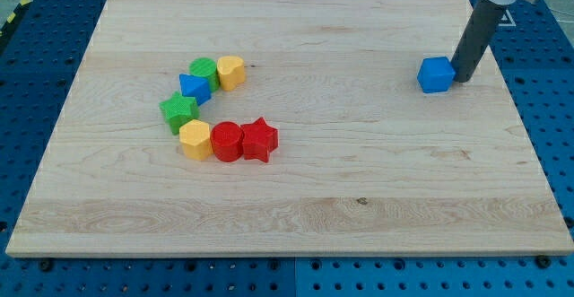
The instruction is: Move the blue cube to the left of the board
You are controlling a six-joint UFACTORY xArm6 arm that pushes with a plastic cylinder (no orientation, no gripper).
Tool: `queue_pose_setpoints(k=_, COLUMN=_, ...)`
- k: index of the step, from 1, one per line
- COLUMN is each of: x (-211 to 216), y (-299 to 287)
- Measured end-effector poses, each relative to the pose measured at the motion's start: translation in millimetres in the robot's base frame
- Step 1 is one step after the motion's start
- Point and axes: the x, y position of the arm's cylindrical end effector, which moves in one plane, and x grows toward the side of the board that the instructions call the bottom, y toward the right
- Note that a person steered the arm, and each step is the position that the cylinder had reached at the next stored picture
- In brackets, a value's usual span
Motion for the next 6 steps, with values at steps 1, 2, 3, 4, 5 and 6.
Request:
queue_pose_setpoints(k=1, x=0.0, y=-14.1)
queue_pose_setpoints(k=2, x=0.0, y=-16.1)
queue_pose_setpoints(k=3, x=0.0, y=-21.6)
queue_pose_setpoints(k=4, x=0.0, y=-41.8)
queue_pose_setpoints(k=5, x=0.0, y=-46.1)
queue_pose_setpoints(k=6, x=0.0, y=-55.3)
